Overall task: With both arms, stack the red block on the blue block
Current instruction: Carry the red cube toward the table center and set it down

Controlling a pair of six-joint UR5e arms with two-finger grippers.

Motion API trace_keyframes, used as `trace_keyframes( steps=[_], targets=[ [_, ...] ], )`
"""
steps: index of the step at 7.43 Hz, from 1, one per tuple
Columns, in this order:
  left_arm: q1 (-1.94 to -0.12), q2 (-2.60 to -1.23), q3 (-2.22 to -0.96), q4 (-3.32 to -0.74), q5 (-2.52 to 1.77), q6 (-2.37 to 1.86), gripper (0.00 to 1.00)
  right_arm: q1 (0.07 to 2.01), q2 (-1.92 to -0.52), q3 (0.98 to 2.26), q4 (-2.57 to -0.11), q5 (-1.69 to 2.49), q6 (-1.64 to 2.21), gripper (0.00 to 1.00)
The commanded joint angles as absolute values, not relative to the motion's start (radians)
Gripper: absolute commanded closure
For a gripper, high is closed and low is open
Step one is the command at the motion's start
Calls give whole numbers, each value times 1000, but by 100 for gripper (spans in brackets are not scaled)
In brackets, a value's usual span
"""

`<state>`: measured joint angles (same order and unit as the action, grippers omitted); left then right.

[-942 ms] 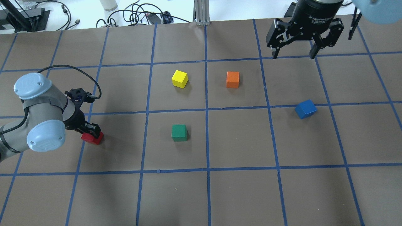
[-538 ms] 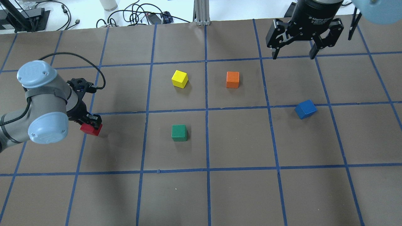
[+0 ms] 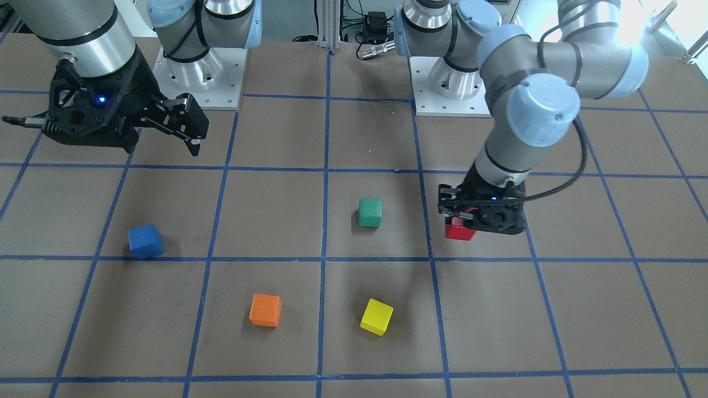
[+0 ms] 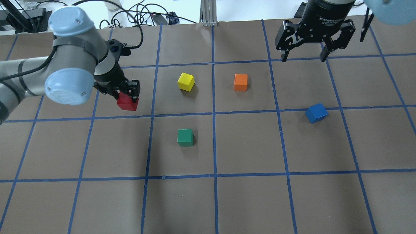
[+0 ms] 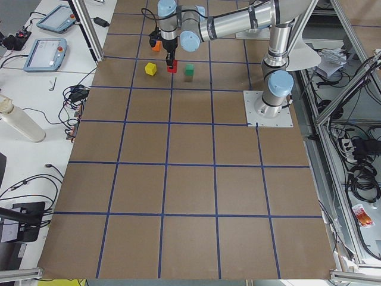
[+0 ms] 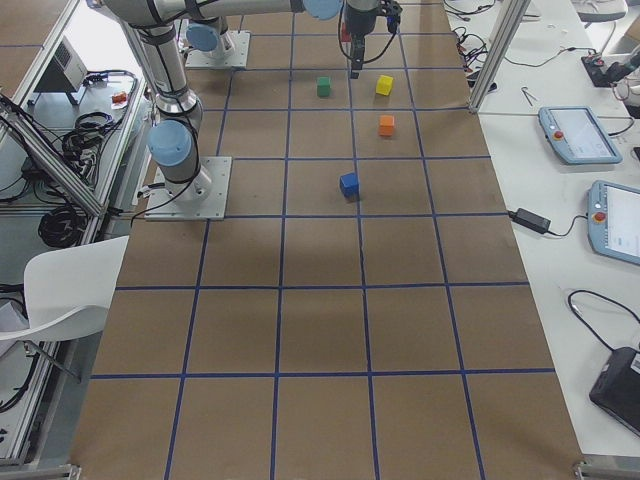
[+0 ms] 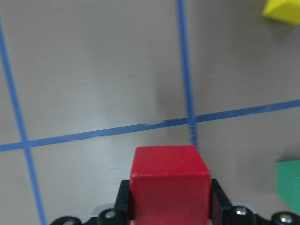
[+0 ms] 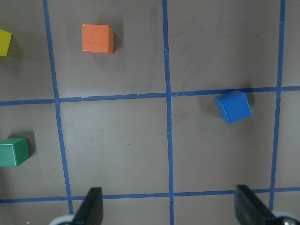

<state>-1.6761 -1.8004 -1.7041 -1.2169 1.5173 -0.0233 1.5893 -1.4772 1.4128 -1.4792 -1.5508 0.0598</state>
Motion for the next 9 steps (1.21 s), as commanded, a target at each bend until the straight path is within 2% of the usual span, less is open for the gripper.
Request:
trace_keyframes(
  steps=[1, 3, 6, 7, 8, 9],
  targets=[
    [-1855, -1911, -1672, -1041, 1444, -276, 100, 1589, -1477, 1413, -1479, -1551, 60, 0],
    [-1960, -1997, -1667, -999, 1453, -379, 100, 1589, -1479, 1411, -1477, -1551, 60, 0],
    [-2022, -2084, -1640, -973, 1462, -440, 100, 1588, -1477, 1411, -1479, -1551, 60, 0],
    [-2028, -2104, -1640, -973, 1463, -445, 90, 1589, -1477, 1413, -1480, -1551, 60, 0],
    [-2031, -2108, -1638, -971, 1463, -452, 35, 1589, -1477, 1413, -1479, -1551, 60, 0],
    [-2031, -2097, -1638, -973, 1466, -453, 4, 1589, -1477, 1413, -1480, -1551, 60, 0]
  ],
)
